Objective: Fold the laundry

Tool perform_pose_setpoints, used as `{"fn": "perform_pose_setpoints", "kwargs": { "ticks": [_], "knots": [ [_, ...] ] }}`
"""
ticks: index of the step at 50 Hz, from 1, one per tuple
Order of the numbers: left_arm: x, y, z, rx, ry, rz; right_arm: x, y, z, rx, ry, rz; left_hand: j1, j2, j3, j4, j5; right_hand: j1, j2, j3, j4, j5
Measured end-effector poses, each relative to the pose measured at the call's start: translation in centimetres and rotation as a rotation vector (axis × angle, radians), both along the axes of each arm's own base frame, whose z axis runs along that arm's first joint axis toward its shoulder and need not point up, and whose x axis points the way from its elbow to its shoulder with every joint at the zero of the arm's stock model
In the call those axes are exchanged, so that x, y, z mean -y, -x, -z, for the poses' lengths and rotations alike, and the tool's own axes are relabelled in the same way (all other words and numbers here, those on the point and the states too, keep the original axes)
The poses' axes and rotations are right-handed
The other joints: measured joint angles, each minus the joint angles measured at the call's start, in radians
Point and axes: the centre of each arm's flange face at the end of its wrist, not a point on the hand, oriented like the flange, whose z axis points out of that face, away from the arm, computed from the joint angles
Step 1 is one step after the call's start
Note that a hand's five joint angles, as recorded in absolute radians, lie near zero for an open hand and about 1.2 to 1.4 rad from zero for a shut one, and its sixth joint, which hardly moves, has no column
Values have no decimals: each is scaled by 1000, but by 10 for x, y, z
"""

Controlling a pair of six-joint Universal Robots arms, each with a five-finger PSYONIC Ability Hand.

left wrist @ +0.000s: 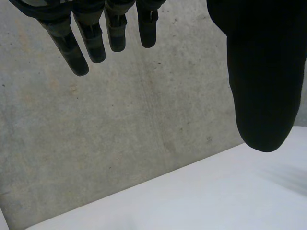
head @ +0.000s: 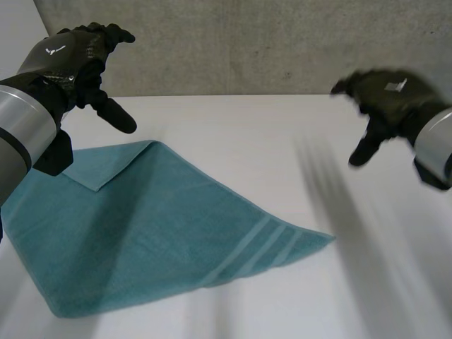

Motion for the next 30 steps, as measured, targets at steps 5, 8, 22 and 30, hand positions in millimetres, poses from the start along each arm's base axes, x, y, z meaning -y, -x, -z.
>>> {"fn": "perform_pose_setpoints", "kwargs": {
  "ticks": [5,8,22,30],
  "knots": [
    [2,0,0,-3,10,-2,-11,-10,47,-56,-182,-49,0,0,0,0,0,0,0,1,0,0],
    [3,1,1,-3,11,-3,-19,-13,74,-60,-267,-59,0,0,0,0,0,1,2,2,0,2],
    [5,2,6,1,-2,-1,-24,-13,156,84,-405,12,0,0,0,0,0,223,263,273,258,240],
    [7,3,12,8,-19,0,-19,-12,178,88,-404,34,0,0,0,0,0,319,382,388,370,345]
  ]
}}
